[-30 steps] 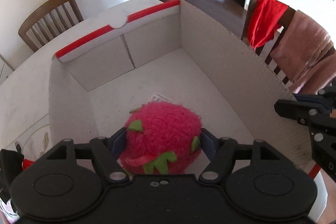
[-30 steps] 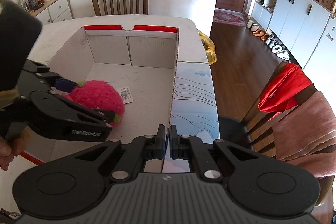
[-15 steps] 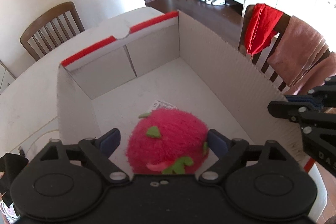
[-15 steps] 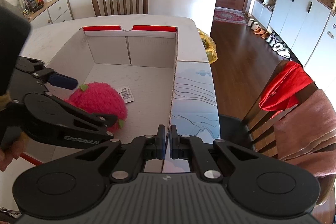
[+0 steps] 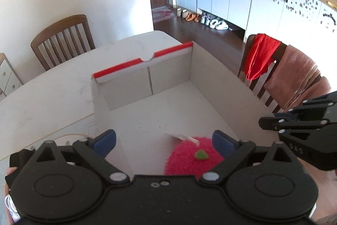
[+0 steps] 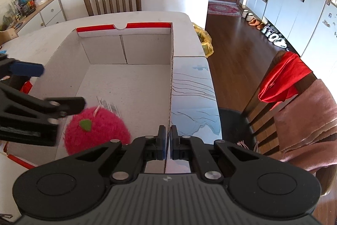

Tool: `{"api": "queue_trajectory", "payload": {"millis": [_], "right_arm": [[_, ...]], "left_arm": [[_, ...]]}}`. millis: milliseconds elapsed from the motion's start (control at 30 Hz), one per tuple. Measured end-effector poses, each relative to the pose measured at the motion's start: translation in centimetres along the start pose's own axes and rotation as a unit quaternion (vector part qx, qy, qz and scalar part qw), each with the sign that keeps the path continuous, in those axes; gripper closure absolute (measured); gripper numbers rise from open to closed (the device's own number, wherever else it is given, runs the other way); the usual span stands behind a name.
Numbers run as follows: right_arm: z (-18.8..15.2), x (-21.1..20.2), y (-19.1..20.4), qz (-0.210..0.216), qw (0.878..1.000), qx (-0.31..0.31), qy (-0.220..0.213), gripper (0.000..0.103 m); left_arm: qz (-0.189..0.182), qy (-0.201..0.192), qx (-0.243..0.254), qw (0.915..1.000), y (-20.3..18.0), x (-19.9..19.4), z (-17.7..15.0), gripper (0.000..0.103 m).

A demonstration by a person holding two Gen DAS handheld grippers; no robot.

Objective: Organize objects
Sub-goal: 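Return the left gripper to the pile and grasp the red umbrella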

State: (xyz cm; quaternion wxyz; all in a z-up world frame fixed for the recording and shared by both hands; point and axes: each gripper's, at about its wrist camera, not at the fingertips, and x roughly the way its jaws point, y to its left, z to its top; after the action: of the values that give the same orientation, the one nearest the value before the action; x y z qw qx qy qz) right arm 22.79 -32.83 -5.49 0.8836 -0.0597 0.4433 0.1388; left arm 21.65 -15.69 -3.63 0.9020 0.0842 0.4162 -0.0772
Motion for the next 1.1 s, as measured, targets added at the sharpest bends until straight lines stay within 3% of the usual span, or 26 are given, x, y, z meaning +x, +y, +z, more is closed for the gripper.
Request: {"api": "queue_trajectory", "payload": {"millis": [367, 567, 867, 1100], "right_arm": [[-0.2, 0.2, 0.5, -0.017, 1.000, 0.001, 0.010, 0.101], [-0.1, 0.2, 0.9, -0.029, 0.999, 0.006, 0.014, 0.101], [0.1, 0.1, 1.6, -0.036, 0.999, 0.021, 0.019, 0.101], [-0.1, 0.1, 2.1, -0.043, 0.999, 0.025, 0.021, 0.101]], "left_arm": [[0.027, -0.029, -0.048, 0.9981, 4.9, -3.8, -1.8, 0.004], [0.068, -0.035, -0.081, 0.9938, 8.7, -5.0, -3.4, 0.001], [0.103, -0.021, -0.134, 0.9853, 14.5, -5.3, -6.6, 0.001], [0.110, 0.008, -0.138, 0.9842, 15.9, -3.6, -9.5, 0.001]]}}
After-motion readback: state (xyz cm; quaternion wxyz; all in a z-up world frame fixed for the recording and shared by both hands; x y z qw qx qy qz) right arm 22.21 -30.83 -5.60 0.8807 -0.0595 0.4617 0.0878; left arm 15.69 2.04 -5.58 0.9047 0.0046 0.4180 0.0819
